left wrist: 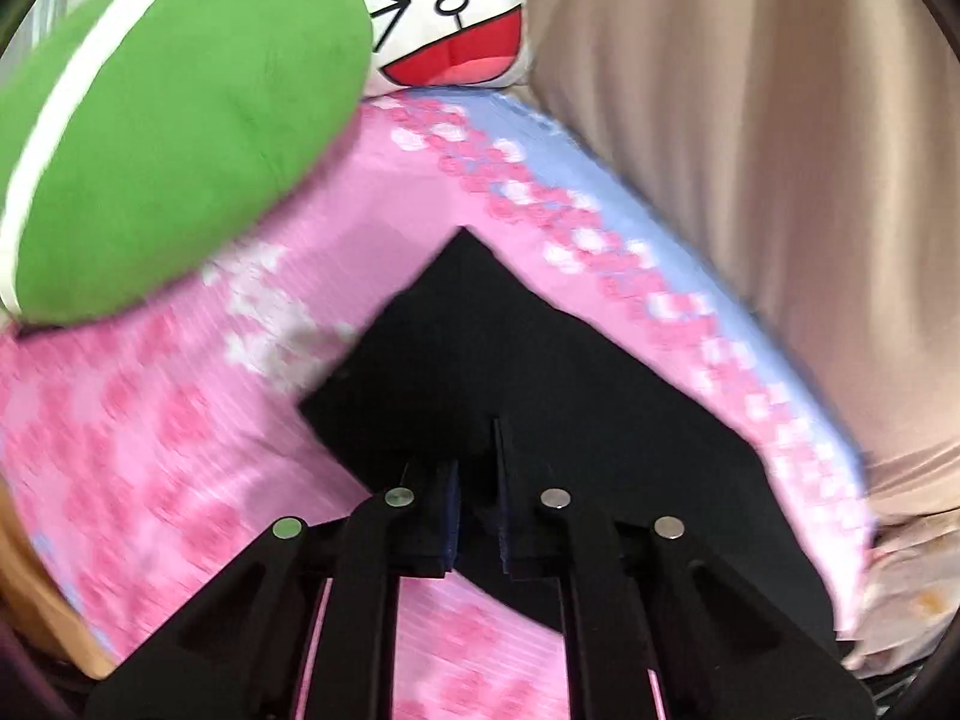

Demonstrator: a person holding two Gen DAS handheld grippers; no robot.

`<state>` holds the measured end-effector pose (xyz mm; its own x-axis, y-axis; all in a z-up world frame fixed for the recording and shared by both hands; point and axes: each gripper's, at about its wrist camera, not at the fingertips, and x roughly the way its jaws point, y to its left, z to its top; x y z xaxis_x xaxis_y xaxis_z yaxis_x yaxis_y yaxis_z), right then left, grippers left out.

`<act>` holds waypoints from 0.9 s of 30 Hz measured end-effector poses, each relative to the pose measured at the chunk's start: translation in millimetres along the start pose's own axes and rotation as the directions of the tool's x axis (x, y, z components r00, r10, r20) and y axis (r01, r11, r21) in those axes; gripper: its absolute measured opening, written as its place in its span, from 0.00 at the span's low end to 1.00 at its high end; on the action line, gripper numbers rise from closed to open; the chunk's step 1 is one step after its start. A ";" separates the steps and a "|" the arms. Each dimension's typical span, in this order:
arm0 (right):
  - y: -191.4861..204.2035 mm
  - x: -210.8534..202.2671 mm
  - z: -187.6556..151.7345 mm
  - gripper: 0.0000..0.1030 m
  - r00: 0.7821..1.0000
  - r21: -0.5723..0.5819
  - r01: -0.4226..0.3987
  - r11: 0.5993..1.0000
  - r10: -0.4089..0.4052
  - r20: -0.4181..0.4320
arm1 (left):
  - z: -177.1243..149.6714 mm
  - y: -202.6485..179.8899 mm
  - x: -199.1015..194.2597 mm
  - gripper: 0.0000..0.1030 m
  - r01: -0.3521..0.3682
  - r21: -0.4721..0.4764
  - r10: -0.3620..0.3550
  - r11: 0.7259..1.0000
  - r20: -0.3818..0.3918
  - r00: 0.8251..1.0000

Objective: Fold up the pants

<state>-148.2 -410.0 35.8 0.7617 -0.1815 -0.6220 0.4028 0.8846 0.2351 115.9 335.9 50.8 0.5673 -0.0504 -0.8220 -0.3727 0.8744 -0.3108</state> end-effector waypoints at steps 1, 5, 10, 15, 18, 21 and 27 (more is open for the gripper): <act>-1.6 5.7 0.3 0.60 1.000 0.013 0.005 1.000 -0.005 -0.013 | -1.6 2.9 12.2 0.10 -0.040 0.006 0.040 0.999 -0.027 0.999; -16.0 30.9 15.3 0.61 0.991 0.194 -0.109 0.975 0.122 -0.058 | -16.1 17.6 44.5 0.09 -0.085 -0.016 0.083 0.996 -0.097 0.992; -17.4 83.2 51.3 0.65 0.986 0.256 -0.072 0.964 0.107 -0.126 | -16.5 21.5 42.5 0.09 -0.076 -0.035 0.073 0.997 -0.092 0.993; -9.4 110.7 83.9 0.05 0.987 0.247 -0.071 0.966 0.104 -0.125 | -14.6 20.0 41.9 0.10 -0.088 -0.040 0.083 0.995 -0.102 0.991; 5.6 41.1 105.6 0.04 0.968 0.173 -0.244 0.954 0.229 0.105 | -14.8 17.1 42.4 0.10 -0.104 -0.019 0.101 0.994 -0.107 0.989; -13.8 35.6 91.8 0.04 0.987 0.138 -0.152 0.979 0.142 0.080 | -16.4 15.5 48.3 0.11 -0.121 -0.003 0.120 0.993 -0.110 0.987; -71.5 98.7 29.7 0.04 0.980 0.296 -0.086 0.951 0.135 -0.148 | -18.3 17.5 53.0 0.11 -0.135 0.010 0.136 0.991 -0.113 0.984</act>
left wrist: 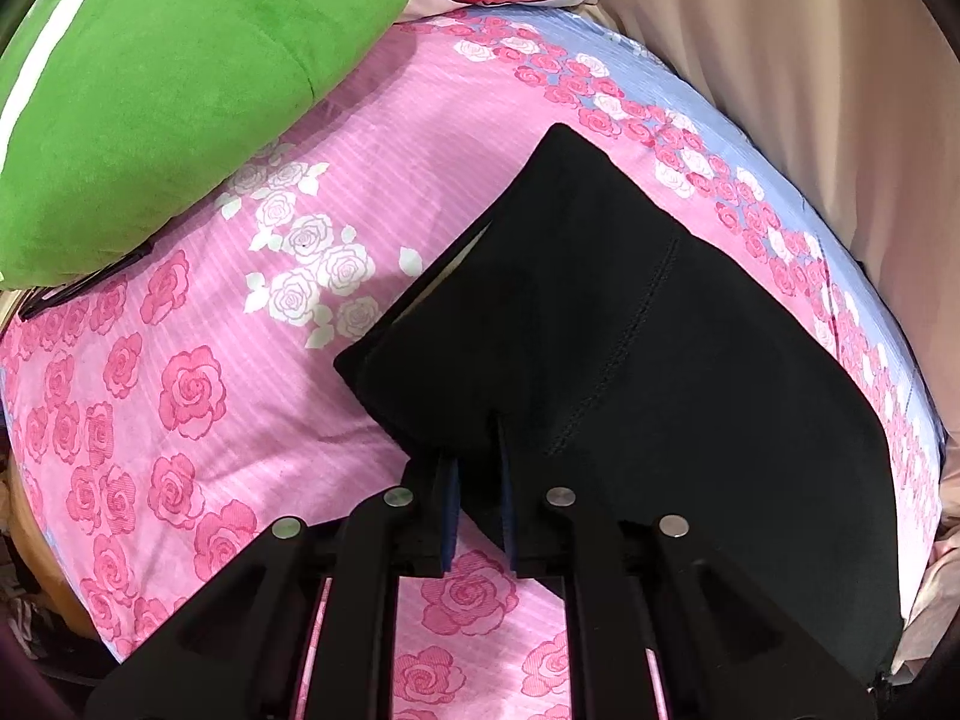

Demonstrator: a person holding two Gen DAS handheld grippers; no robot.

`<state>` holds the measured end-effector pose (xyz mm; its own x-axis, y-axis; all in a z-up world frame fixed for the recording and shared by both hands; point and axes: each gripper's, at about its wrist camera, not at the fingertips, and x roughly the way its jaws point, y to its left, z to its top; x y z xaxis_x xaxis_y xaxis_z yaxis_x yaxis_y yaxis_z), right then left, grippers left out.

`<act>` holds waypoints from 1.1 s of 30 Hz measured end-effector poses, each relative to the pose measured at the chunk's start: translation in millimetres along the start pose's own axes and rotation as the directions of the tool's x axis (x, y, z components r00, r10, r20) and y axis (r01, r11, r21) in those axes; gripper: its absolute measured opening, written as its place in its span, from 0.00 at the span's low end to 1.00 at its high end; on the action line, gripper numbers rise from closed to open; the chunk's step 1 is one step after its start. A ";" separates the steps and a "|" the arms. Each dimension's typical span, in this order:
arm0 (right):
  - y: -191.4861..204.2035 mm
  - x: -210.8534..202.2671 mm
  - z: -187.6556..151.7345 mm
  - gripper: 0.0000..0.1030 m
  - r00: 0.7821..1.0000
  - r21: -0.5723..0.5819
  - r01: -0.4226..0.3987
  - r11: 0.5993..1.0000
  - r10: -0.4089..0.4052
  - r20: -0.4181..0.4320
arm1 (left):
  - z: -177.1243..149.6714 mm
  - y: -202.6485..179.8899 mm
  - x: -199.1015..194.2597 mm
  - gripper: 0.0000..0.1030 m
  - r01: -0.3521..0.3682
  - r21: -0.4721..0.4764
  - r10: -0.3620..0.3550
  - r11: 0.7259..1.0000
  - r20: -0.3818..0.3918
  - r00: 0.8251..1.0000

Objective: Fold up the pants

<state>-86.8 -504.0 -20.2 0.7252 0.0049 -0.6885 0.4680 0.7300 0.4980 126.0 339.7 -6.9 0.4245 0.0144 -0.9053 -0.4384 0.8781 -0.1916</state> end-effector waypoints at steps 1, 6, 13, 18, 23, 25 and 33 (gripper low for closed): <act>-0.3 -0.9 -0.2 0.04 1.000 0.003 -0.005 1.000 0.005 0.001 | 0.8 0.3 -0.2 0.11 -0.003 0.001 0.003 1.000 -0.002 1.000; 10.6 -18.4 6.7 0.04 0.998 0.004 -0.054 0.999 0.054 0.037 | 7.6 -2.4 -23.5 0.10 0.005 0.030 -0.006 1.000 0.048 0.999; 4.0 -16.9 -2.0 0.18 0.995 -0.014 0.097 0.995 -0.097 0.015 | -3.8 -7.1 -2.5 0.13 -0.083 0.073 0.082 0.994 0.019 0.996; 32.5 -67.3 -21.6 0.28 0.947 -0.103 0.283 0.954 -0.261 0.186 | -23.6 -5.5 -38.0 0.17 -0.057 0.054 0.053 0.997 0.071 0.996; 132.4 -72.0 -49.0 0.28 0.985 -0.339 0.105 0.935 -0.049 0.168 | -46.9 -18.1 -79.7 0.18 -0.120 0.050 0.107 0.992 0.209 0.972; 190.7 -51.4 -65.9 0.25 0.995 -0.450 -0.028 0.893 0.066 0.070 | -52.8 -25.8 -96.6 0.18 -0.068 0.053 0.052 0.996 0.253 0.966; 404.4 68.7 -130.1 0.12 0.917 -0.609 -0.396 0.687 0.256 -0.307 | -61.9 -65.6 -28.7 0.45 -0.057 0.198 0.036 0.979 0.107 0.994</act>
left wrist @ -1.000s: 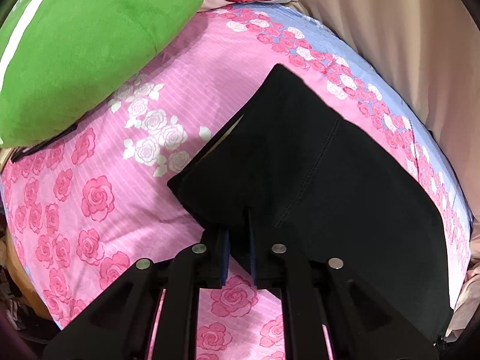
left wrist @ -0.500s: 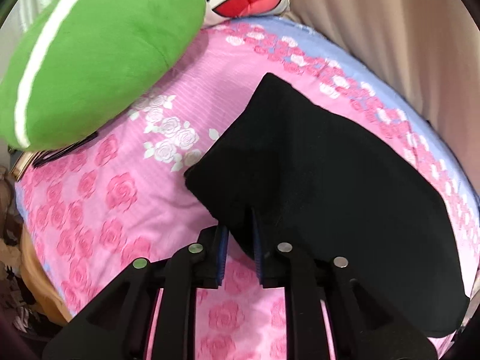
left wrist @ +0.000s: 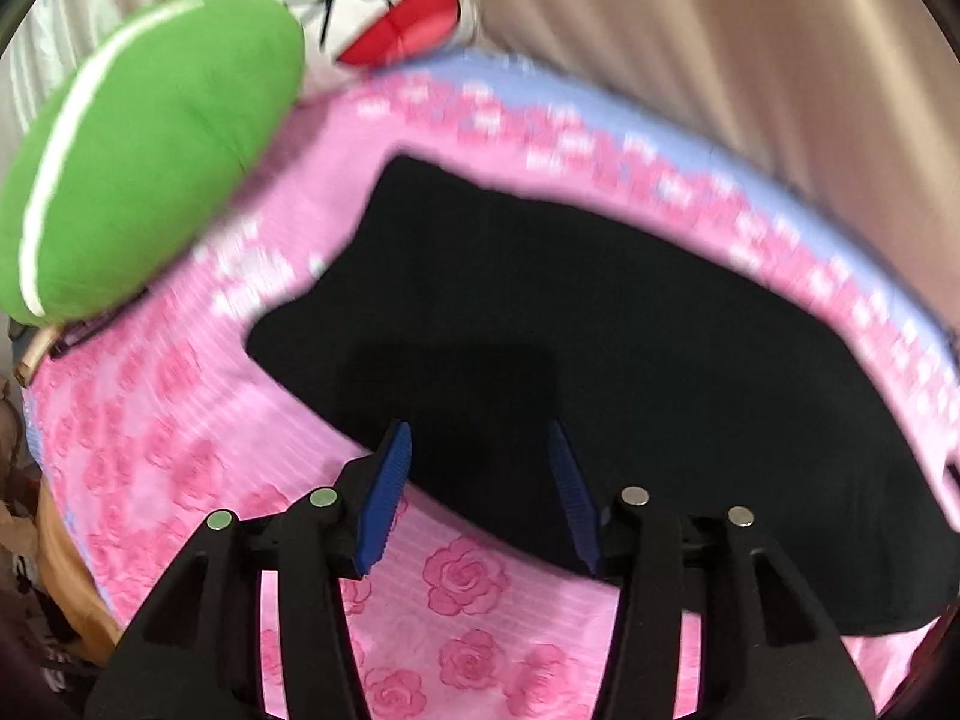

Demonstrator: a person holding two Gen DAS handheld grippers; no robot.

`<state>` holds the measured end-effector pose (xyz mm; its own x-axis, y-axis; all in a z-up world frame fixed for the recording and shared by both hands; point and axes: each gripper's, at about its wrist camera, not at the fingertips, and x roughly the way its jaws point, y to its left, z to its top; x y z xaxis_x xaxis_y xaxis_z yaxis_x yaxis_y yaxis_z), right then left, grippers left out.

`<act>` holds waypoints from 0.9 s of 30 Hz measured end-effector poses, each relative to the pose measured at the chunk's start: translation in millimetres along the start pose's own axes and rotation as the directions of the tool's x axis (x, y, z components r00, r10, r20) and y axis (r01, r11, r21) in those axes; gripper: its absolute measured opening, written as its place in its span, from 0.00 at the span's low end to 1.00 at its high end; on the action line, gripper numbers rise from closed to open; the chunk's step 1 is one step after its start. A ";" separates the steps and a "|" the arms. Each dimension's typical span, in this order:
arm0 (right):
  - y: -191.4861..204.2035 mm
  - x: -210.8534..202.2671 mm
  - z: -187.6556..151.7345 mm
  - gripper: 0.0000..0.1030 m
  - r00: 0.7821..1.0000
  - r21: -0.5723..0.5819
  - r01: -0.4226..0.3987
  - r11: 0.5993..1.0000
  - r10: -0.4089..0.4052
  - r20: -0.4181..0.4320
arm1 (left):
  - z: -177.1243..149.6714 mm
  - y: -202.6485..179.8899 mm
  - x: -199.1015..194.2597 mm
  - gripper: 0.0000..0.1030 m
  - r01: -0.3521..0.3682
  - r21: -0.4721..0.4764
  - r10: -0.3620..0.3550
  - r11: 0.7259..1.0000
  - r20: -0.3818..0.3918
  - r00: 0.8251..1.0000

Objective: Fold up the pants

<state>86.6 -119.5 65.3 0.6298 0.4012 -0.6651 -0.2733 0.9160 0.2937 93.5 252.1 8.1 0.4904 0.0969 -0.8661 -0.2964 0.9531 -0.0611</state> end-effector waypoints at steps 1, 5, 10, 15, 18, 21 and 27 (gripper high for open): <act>15.2 22.8 14.3 0.12 1.000 -0.025 -0.001 1.000 0.001 -0.017 | -4.7 1.9 8.4 0.44 0.005 0.002 -0.005 1.000 -0.024 1.000; 29.1 82.9 61.0 0.18 0.998 -0.025 0.012 1.000 -0.014 -0.065 | -22.0 7.8 14.8 0.46 0.031 0.049 -0.031 0.998 -0.015 0.999; 8.0 153.0 100.9 0.21 0.978 0.097 0.001 0.995 0.019 -0.207 | -29.9 15.0 14.4 0.47 0.077 0.075 -0.077 0.994 -0.001 0.997; 11.9 179.8 98.5 0.34 0.948 0.117 -0.040 0.992 0.075 -0.308 | -34.6 20.3 9.6 0.47 0.103 0.104 -0.104 0.989 0.003 0.995; 23.8 185.9 92.7 0.38 0.926 0.099 -0.086 0.991 0.117 -0.358 | -38.7 23.8 6.9 0.47 0.114 0.117 -0.114 0.987 -0.001 0.993; 34.8 191.0 88.0 0.16 0.926 0.065 -0.086 0.994 0.103 -0.364 | -42.5 24.3 5.4 0.47 0.114 0.129 -0.115 0.985 0.001 0.993; 48.2 163.0 101.2 0.04 0.981 -0.043 -0.027 0.999 0.018 -0.194 | -45.5 22.4 4.1 0.48 0.108 0.126 -0.110 0.986 0.008 0.994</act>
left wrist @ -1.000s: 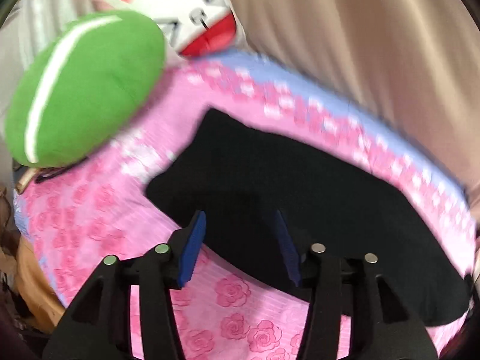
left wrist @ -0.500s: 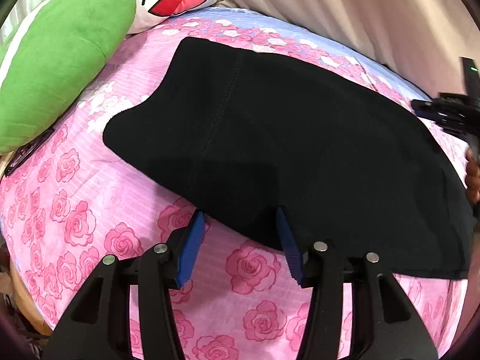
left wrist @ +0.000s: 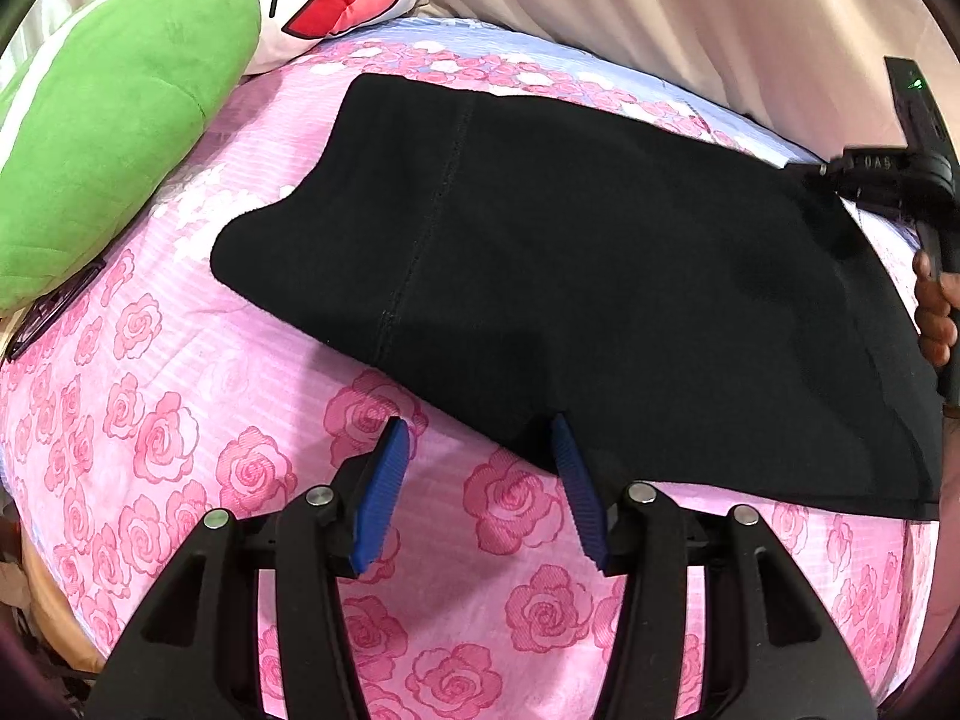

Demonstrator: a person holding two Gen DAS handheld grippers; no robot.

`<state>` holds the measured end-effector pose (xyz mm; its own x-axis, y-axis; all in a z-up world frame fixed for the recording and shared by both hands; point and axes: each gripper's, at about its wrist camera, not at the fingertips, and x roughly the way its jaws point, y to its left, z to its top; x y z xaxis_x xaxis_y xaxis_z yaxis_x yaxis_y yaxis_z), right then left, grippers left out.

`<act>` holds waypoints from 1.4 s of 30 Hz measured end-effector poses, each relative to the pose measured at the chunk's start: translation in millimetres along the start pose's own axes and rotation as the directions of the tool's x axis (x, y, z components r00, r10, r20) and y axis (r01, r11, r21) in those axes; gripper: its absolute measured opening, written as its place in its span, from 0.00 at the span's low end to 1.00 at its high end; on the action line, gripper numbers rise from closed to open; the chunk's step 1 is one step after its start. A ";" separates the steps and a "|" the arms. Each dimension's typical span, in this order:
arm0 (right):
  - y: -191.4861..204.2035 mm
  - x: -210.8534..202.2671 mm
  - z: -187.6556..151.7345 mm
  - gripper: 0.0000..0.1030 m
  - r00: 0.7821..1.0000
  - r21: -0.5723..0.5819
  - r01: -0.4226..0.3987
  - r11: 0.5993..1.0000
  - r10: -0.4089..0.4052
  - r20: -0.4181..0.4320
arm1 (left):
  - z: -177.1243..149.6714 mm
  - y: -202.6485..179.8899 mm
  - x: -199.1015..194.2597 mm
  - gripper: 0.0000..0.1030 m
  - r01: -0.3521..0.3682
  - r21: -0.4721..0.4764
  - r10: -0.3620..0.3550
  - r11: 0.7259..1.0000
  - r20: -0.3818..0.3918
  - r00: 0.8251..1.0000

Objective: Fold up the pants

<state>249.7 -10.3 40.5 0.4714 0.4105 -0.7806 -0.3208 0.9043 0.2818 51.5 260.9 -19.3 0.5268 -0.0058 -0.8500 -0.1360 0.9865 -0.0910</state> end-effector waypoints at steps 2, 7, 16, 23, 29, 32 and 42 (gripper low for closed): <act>-19.0 18.7 4.9 0.00 0.993 0.026 0.118 0.993 -0.118 -0.001 | -0.8 -2.0 -0.8 0.48 -0.009 -0.001 0.009 1.000 0.001 1.000; -33.1 -33.1 -21.5 0.06 0.990 0.097 0.003 0.995 -0.016 0.140 | -2.8 -6.7 -3.3 0.48 -0.016 -0.005 0.016 1.000 -0.001 1.000; -53.4 -89.3 -158.4 0.13 0.990 0.081 0.118 0.990 -0.124 0.070 | 2.3 1.6 -4.9 0.72 -0.079 -0.066 0.077 0.995 -0.023 0.997; -104.9 -166.8 -250.7 0.28 0.962 0.136 0.239 0.961 -0.254 0.099 | -6.5 -47.9 -47.2 0.77 -0.094 0.000 0.094 0.996 0.079 0.992; -204.6 -297.4 -322.1 0.47 0.819 0.457 0.404 0.792 -0.536 0.205 | -19.6 -131.1 -82.9 0.93 -0.124 0.117 0.099 0.985 0.203 0.974; -279.7 -339.1 -366.2 0.48 0.777 0.644 0.389 0.659 -0.611 0.156 | -22.1 -162.8 -85.8 0.93 -0.107 0.155 0.075 0.982 0.199 0.977; -346.6 -327.4 -372.8 0.05 0.842 0.724 0.251 0.643 -0.514 0.165 | -35.9 -220.0 -75.9 0.93 -0.100 0.190 0.077 0.977 0.127 0.989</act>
<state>-99.7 -501.9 -9.7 0.6972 -0.1002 -0.7098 0.5066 0.7694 0.3890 11.3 38.3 46.6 0.6172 0.0909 -0.7816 -0.0262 0.9951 0.0950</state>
